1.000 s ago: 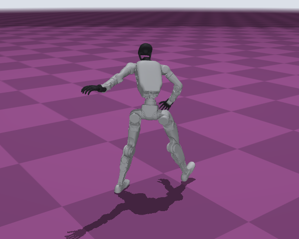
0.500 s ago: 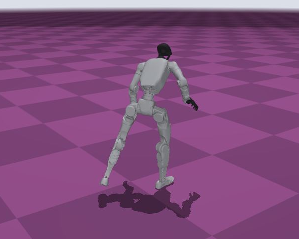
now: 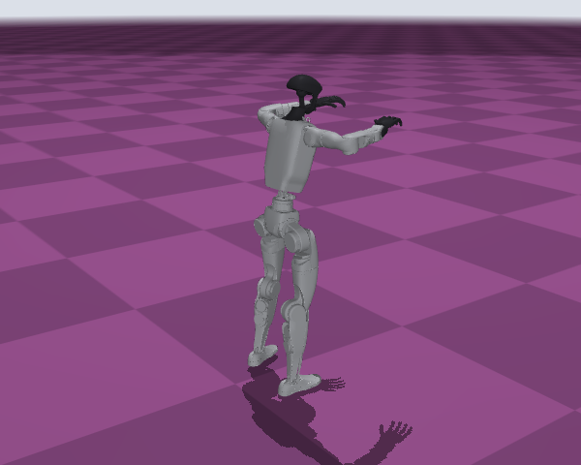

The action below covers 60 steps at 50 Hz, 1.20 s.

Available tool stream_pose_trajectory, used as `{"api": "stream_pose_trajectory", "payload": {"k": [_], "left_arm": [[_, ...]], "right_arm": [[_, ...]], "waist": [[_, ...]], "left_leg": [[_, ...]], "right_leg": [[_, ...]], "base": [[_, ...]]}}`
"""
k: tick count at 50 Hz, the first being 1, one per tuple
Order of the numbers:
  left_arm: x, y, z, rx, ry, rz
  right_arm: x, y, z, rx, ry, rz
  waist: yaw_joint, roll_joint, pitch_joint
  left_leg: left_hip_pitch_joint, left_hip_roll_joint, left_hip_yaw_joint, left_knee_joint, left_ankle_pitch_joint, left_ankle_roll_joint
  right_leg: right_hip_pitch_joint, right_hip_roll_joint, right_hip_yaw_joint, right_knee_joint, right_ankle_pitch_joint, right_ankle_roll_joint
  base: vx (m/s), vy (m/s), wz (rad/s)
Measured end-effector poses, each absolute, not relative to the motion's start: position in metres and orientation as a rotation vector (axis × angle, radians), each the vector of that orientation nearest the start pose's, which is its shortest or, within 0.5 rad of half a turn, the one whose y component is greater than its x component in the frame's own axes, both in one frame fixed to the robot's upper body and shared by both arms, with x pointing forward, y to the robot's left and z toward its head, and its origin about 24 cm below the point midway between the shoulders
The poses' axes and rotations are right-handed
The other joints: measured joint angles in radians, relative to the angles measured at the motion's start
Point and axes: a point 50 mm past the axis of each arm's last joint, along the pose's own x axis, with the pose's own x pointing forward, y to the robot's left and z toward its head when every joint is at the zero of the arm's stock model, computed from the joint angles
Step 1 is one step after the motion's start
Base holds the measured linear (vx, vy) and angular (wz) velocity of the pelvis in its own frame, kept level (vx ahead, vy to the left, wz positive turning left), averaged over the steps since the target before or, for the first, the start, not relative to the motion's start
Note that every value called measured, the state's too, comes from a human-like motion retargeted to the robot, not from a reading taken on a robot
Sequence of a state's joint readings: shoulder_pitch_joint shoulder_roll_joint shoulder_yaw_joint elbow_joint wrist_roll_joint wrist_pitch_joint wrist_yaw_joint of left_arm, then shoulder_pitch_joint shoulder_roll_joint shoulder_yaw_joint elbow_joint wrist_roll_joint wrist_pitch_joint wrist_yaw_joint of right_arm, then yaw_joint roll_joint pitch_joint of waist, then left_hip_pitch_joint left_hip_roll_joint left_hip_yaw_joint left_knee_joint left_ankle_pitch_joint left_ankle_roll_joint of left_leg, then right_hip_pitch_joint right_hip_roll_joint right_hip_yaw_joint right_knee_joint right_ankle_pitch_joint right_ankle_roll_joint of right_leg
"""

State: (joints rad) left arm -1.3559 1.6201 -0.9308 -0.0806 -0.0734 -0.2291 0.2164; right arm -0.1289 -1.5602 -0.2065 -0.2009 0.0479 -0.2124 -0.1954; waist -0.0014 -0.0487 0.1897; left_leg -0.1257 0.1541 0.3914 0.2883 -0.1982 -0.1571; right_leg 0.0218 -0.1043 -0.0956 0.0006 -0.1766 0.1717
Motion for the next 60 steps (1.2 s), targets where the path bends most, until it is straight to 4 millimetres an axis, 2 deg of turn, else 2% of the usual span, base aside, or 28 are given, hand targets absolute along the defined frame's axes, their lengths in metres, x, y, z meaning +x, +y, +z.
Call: {"api": "stream_pose_trajectory", "payload": {"k": [3,5,13,18,37,60], "left_arm": [[0.254,0.213,0.375,1.598,-0.896,-0.072],[0.251,0.214,0.37,1.604,-0.869,-0.104],[0.241,0.22,0.357,1.638,-0.765,-0.191],[0.241,0.219,0.354,1.622,-0.724,-0.24],[0.242,0.217,0.351,1.59,-0.724,-0.264],[0.243,0.224,0.343,1.569,-0.674,-0.263]], "right_arm": [[0.232,-0.262,0.325,-1.46,-0.724,-0.027],[0.232,-0.264,0.32,-1.465,-0.69,-0.004],[0.228,-0.269,0.303,-1.495,-0.556,0.094],[0.226,-0.276,0.299,-1.493,-0.502,0.095],[0.222,-0.29,0.302,-1.493,-0.464,0.035],[0.219,-0.301,0.307,-1.506,-0.436,-0.017]], "waist": [[0.014,0.002,-0.041],[0.015,0.002,-0.066],[0.046,-0.006,-0.145],[0.077,-0.026,-0.175],[0.135,-0.052,-0.218],[0.108,-0.008,-0.207]], "left_leg": [[0.035,-0.007,0.022,-0.012,-0.036,0.049],[0.06,-0.016,0.027,-0.042,-0.042,0.061],[0.098,-0.021,0.05,-0.072,-0.08,0.023],[0.112,-0.031,0.047,-0.075,-0.085,0.0],[0.136,-0.043,0.041,-0.091,-0.092,0.024],[0.143,-0.029,0.021,-0.093,-0.078,0.033]], "right_leg": [[0.015,-0.009,-0.03,0.009,-0.01,0.003],[0.02,-0.016,-0.068,0.025,-0.019,0.002],[0.005,-0.048,-0.29,0.139,-0.105,-0.032],[0.021,-0.058,-0.289,0.138,-0.121,-0.067],[0.059,-0.058,-0.296,0.102,-0.13,-0.064],[0.072,-0.045,-0.321,0.118,-0.147,-0.069]], "base": [[0.17,0.2,-0.38],[0.12,0.17,-0.11],[0.1,0.11,-0.08],[0.06,0.04,0.0],[0.0,0.0,0.0],[0.0,0.0,0.0]]}}
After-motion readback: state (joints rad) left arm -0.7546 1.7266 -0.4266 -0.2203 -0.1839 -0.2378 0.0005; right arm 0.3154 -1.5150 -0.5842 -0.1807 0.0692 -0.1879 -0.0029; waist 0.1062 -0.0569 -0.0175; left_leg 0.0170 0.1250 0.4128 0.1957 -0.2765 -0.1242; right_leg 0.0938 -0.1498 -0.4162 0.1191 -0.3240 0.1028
